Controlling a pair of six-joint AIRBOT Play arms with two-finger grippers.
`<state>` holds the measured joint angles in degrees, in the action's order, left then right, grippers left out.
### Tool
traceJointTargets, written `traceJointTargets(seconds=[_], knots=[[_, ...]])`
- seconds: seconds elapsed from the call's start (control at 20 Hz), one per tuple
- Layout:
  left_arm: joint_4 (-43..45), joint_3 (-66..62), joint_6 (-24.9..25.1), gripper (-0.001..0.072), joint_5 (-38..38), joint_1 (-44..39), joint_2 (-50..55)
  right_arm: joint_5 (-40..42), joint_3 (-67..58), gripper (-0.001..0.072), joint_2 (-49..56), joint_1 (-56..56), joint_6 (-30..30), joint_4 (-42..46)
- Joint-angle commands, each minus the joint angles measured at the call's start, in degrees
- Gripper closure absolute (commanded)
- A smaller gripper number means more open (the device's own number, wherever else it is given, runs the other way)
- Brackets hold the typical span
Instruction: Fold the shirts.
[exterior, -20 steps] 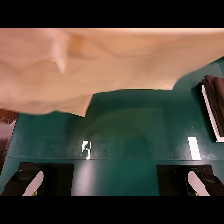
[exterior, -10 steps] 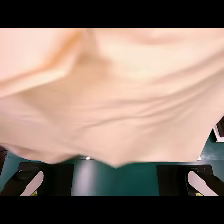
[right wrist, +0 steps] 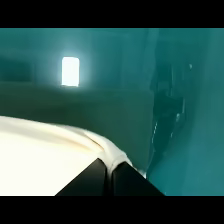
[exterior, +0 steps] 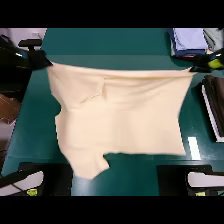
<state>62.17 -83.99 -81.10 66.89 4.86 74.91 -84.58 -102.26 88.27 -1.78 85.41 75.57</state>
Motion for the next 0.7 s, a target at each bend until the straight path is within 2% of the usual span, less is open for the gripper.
traceJointTargets(seconds=[0.0, 0.15, 0.25, 0.45, 0.65], knots=[[-1.6, 0.4, 2.8, 0.0682, -7.2, 0.0, 12.2, 3.9, -6.3, 0.0696, 12.2, -0.3, 0.0, 0.9], [-1.6, -6.1, 3.1, 0.0682, -10.6, 0.0, 16.6, 5.5, -16.3, 0.0696, 18.4, -0.3, 0.0, 0.9], [-1.5, -7.9, 3.1, 0.0681, -9.9, 0.0, 16.7, 7.3, -17.1, 0.0695, 18.6, -0.3, 0.0, 0.9], [0.0, -6.3, 3.6, 0.0681, 0.5, 0.0, 16.9, 9.4, -5.2, 0.0696, 13.5, -0.3, -2.5, 1.1], [0.5, 2.8, 3.6, 0.0681, 0.6, 0.0, 16.9, 12.6, 7.8, 0.0695, 9.5, -0.3, -2.5, 1.0]])
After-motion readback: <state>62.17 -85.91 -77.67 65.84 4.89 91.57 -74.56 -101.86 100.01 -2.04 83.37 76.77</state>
